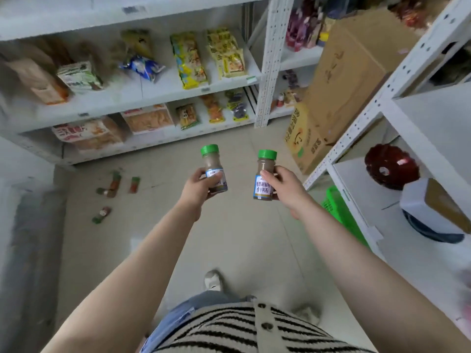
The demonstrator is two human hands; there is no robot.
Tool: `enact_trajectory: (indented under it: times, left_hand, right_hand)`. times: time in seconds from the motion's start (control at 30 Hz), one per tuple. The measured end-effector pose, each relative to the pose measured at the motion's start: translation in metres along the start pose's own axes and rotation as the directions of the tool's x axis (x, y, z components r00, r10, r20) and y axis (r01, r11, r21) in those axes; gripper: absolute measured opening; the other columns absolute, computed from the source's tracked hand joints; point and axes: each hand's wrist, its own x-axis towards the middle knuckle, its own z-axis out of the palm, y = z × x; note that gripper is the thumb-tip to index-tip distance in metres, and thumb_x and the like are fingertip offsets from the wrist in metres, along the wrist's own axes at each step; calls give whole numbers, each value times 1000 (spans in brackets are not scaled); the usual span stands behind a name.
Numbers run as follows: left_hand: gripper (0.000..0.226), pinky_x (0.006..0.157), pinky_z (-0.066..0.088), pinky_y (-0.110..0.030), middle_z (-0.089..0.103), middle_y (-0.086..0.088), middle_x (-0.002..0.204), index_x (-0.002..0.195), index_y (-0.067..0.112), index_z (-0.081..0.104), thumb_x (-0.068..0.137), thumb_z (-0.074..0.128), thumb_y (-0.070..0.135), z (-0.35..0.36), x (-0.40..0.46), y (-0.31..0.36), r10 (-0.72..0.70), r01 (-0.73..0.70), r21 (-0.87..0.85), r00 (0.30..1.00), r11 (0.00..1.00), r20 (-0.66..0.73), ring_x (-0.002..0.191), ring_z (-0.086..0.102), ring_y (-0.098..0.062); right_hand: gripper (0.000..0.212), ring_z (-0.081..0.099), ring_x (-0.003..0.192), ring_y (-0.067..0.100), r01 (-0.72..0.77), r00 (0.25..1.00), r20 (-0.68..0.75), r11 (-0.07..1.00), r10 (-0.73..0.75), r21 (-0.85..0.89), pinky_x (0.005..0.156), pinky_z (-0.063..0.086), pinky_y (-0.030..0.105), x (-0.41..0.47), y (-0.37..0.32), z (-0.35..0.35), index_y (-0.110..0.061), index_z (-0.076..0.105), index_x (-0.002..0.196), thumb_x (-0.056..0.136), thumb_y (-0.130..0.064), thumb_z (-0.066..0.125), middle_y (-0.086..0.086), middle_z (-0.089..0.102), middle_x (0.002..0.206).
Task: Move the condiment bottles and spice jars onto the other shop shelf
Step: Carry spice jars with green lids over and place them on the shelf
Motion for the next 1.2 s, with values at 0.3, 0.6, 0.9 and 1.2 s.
enact_trajectory:
  times: [0.3,0.6,0.9,1.2]
  left_hand:
    - [21,76,52,-27,64,-4,90,108,9,55,88,62,11,-147,49,43,9,-29,-112,984,993,-177,76,63,-17]
    - [21,80,50,-29,66,-3,90,108,12,56,88,62,11,-218,137,98,26,-95,-210,950,973,-311,77,63,-17]
    - [27,87,51,-38,68,-9,102,113,12,59,87,64,13,-288,231,205,127,-230,-198,893,953,-431,90,66,-26]
    - [31,67,52,-24,70,-8,103,117,10,57,87,64,15,-368,331,313,250,-360,-197,868,912,-430,83,68,-22]
  right_hand:
    - [18,63,77,17,28,984,178,996,-12,-90,69,54,32,86,-67,151,-12,58,103,95,-28,55,8,62,95]
    - [27,63,75,15,54,945,327,985,2,-162,55,54,20,208,-130,242,-7,57,111,95,-28,56,11,62,101]
    - [23,63,74,12,186,886,454,968,-92,-167,58,55,21,329,-244,322,-10,58,109,94,-28,56,5,64,92]
    - [28,65,85,12,272,856,492,947,-156,-173,65,55,23,423,-336,409,-12,56,114,94,-32,54,2,66,100]
